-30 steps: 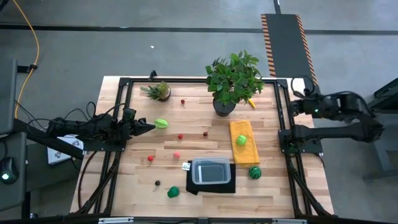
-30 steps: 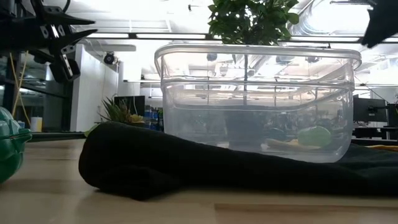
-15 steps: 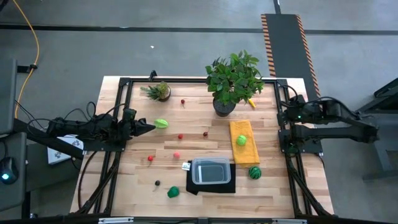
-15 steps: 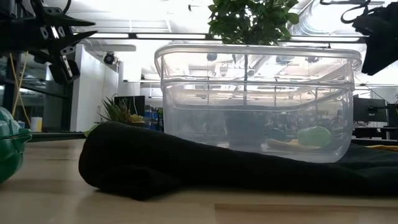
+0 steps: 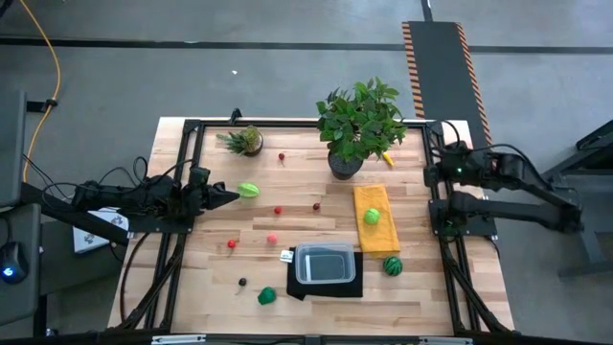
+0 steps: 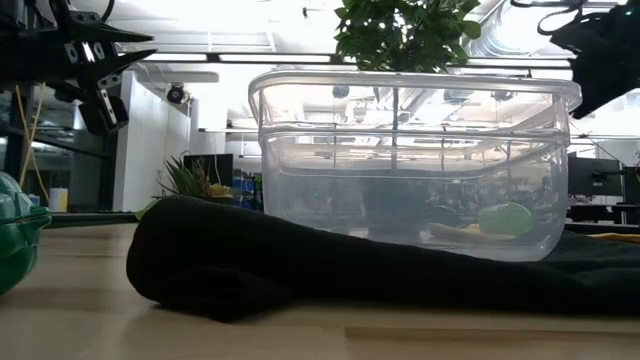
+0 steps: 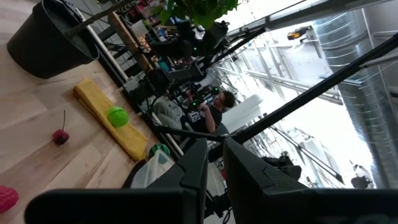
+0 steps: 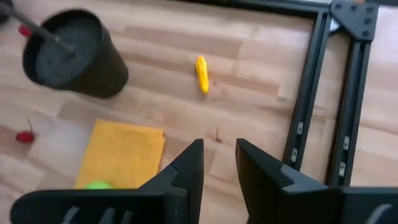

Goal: Pick and placing Produce into tupperware
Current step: Put the corn into the transparent bin

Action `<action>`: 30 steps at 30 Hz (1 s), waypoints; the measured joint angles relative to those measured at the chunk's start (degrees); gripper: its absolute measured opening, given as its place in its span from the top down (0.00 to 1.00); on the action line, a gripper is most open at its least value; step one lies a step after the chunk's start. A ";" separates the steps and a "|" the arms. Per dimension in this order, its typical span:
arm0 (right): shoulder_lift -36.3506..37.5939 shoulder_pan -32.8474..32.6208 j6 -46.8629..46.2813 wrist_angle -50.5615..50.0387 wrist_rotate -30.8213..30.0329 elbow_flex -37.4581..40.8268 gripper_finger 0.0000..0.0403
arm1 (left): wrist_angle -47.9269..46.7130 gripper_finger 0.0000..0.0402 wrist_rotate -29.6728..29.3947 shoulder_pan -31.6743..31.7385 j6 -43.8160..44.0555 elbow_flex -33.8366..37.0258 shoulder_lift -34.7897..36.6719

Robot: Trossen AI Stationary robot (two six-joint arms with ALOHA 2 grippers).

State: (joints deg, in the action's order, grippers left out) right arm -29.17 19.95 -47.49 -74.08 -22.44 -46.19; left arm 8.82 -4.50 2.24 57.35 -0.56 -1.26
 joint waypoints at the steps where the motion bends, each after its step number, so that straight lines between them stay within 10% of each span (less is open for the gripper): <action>1: -0.16 1.42 1.28 0.47 0.19 0.00 0.79 | 0.00 0.90 0.01 0.00 -0.01 0.00 0.00; 30: -22.85 47.60 39.96 19.31 35.86 0.00 0.79 | -3.21 0.90 0.01 -0.02 0.16 0.00 0.00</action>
State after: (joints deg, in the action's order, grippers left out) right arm -52.02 67.55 -7.53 -54.77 13.42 -46.19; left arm 5.61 -4.49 2.22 57.52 -0.56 -1.26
